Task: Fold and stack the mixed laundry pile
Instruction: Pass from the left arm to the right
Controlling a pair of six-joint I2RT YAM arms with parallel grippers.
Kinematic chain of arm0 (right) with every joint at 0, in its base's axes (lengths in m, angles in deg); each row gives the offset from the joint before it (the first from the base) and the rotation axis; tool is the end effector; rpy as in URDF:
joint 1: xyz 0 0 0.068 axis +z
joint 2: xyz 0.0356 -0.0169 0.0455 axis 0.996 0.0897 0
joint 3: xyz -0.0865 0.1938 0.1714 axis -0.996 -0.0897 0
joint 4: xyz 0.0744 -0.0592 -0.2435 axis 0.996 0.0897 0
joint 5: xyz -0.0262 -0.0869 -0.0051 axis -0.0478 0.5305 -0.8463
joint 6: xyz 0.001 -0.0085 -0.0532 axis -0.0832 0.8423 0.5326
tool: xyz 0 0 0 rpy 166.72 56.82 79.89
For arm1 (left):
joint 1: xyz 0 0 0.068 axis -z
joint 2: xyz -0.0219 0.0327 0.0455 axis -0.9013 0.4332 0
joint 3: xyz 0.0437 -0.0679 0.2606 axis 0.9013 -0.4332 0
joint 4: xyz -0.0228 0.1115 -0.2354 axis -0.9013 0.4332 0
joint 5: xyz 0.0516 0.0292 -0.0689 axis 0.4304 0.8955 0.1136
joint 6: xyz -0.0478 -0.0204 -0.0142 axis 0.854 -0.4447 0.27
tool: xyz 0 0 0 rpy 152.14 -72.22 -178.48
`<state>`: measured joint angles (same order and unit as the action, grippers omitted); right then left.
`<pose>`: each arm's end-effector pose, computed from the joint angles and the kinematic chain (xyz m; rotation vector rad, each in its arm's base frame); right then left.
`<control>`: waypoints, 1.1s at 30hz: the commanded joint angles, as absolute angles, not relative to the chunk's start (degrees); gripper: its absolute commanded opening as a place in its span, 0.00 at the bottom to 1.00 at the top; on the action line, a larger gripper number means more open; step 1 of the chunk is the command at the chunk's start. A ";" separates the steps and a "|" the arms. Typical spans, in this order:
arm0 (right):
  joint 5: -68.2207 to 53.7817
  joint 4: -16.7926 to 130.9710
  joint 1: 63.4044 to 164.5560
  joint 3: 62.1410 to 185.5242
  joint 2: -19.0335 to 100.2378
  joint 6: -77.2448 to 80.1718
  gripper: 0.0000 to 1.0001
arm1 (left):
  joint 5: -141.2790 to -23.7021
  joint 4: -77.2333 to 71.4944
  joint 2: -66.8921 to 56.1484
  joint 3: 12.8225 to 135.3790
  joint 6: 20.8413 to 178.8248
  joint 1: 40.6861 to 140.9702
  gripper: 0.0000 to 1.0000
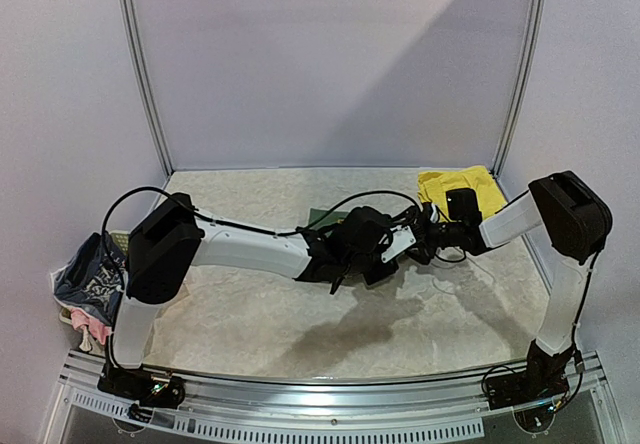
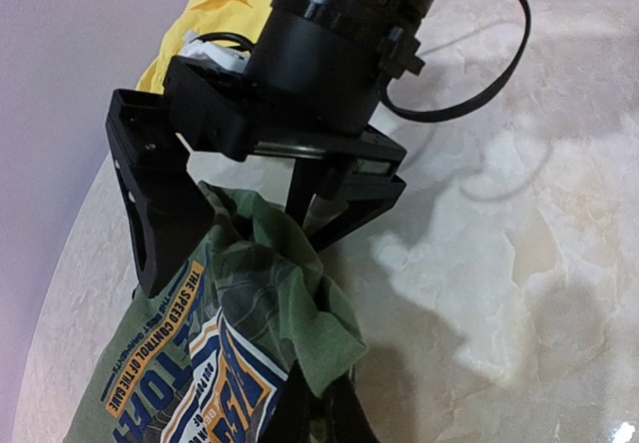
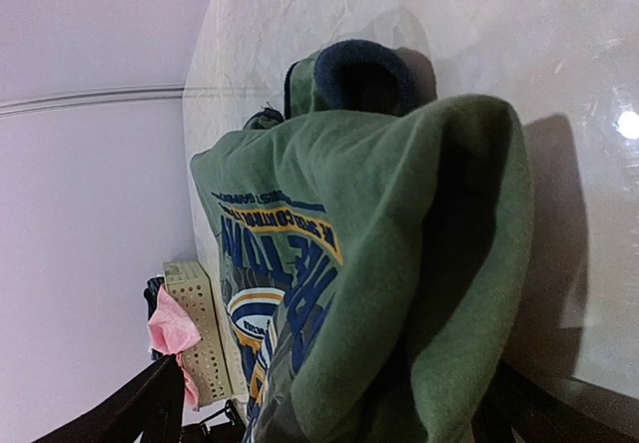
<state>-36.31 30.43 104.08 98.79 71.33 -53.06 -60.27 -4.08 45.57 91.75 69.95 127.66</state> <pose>0.3447 0.1428 0.1138 0.4799 2.4049 1.4228 0.2321 -0.4428 0.1691 1.2875 1.7067 -0.2001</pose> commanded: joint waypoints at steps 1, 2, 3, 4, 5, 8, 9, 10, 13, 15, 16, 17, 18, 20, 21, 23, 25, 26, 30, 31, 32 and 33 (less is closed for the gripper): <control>-35.92 32.19 105.18 100.04 74.71 -54.62 0.98 | -60.79 -7.06 43.09 90.36 70.77 126.95 0.00; -36.00 32.26 105.36 100.46 75.16 -54.65 0.97 | -60.93 -7.23 42.99 90.23 70.74 126.95 0.00; -36.16 32.32 105.46 100.75 75.38 -54.69 0.95 | -60.89 -7.41 42.91 90.11 70.76 126.97 0.00; -36.29 32.26 105.58 101.10 75.88 -54.73 0.92 | -60.98 -7.56 42.89 90.02 70.72 126.91 0.00; -36.43 32.32 105.77 101.48 76.17 -54.74 0.90 | -61.08 -7.59 42.88 90.02 70.68 126.91 0.00; -36.92 32.50 106.31 102.42 77.00 -54.74 0.81 | -61.48 -7.79 43.02 89.95 70.75 126.95 0.00; -37.18 32.52 106.48 102.69 77.24 -54.74 0.77 | -61.62 -7.92 43.02 90.00 70.91 126.91 0.00; -37.27 32.48 106.57 102.97 77.41 -54.74 0.73 | -61.71 -8.01 43.10 90.00 71.02 126.91 0.00; -37.83 32.09 106.72 103.22 77.64 -54.74 0.59 | -62.19 -8.06 43.37 90.08 71.32 126.91 0.00; -38.02 31.94 106.73 103.42 77.71 -54.74 0.47 | -62.48 -7.98 43.63 90.13 71.48 126.91 0.00; -38.33 31.89 106.66 103.66 77.73 -54.70 0.42 | -62.66 -7.92 43.74 90.09 71.61 126.91 0.00; -38.50 31.97 106.71 103.99 77.85 -54.57 0.38 | -62.93 -7.85 43.80 90.06 71.70 126.93 0.00; -38.66 32.20 106.73 104.39 77.98 -54.36 0.33 | -63.24 -7.74 43.87 90.08 71.80 126.98 0.00; -39.22 32.49 106.69 105.19 78.46 -54.02 0.24 | -64.14 -7.32 43.85 90.07 72.02 126.99 0.00; -39.36 32.66 106.69 105.56 78.66 -53.89 0.20 | -64.87 -6.90 43.88 90.08 72.20 126.99 0.00; -39.58 33.68 106.69 106.64 79.07 -53.16 0.11 | -66.58 -5.91 43.80 89.97 72.75 126.99 0.06; -39.98 35.40 106.74 107.88 79.69 -52.24 0.05 | -68.64 -4.62 43.54 89.83 73.78 127.06 0.21; -40.18 36.39 106.67 108.48 79.87 -51.40 0.02 | -69.33 -3.58 43.38 90.16 74.70 127.03 0.34; -40.11 42.56 106.34 111.61 80.43 -47.59 0.00 | -70.13 2.24 41.33 89.89 78.47 126.99 0.73; -39.86 44.96 106.23 112.95 80.58 -46.16 0.00 | -70.29 2.85 40.50 89.31 79.27 126.99 0.83; -39.50 47.40 106.21 114.03 80.63 -44.88 0.00 | -70.44 3.27 39.38 88.51 80.11 127.04 0.90; -38.91 49.97 106.13 115.13 80.63 -42.65 0.00 | -70.49 3.46 37.70 87.44 81.01 126.97 0.96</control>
<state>-39.72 40.53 106.55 111.18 79.46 -49.46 -68.49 -0.78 44.23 90.03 76.64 127.42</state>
